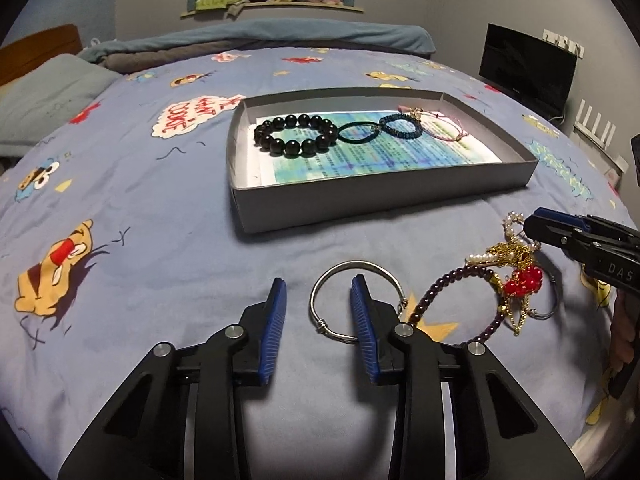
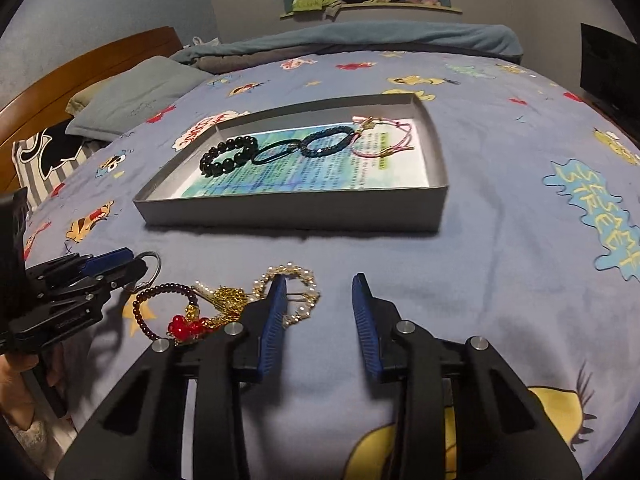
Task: Organize jewelry
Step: 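Close left tool on silver ring while right tool grasps pearl bracelet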
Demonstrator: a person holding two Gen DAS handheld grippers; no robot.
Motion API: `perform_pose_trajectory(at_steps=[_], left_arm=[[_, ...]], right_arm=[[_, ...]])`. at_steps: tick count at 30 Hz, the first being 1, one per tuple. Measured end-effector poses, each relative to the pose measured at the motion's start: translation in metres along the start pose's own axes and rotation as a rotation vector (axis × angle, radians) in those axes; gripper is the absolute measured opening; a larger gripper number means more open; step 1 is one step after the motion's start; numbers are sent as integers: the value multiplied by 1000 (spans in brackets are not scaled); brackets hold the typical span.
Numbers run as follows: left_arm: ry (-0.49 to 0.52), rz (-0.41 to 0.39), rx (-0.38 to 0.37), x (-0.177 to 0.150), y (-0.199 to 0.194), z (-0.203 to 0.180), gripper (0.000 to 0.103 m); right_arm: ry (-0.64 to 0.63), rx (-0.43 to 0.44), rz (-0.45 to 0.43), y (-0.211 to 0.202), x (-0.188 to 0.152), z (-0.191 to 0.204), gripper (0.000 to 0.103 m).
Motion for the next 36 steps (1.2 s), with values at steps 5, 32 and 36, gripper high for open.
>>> perform_pose_trajectory(at_steps=[5,32,36], left_arm=[[16,12,-8,-1,3,-1,34],[48,-107,-22,19,-39,-10,3],[59,-155,-13,42,-51,-12,3]], right_arm=[[-11,15,17,6,0,6,35],[44,11,-147,-36,26,-11,7],[66,-9,-183,-45,45,-17,7]])
Point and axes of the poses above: each gripper's, at about its wrist camera, not at the fingertips, and y roughly the way its jaws point, z to its left, x to its top, the point moved 8 cm from there along y, roughly the way its jaws point, and after that the axes turned 12 degrees about -x, right-handed, at the moved point
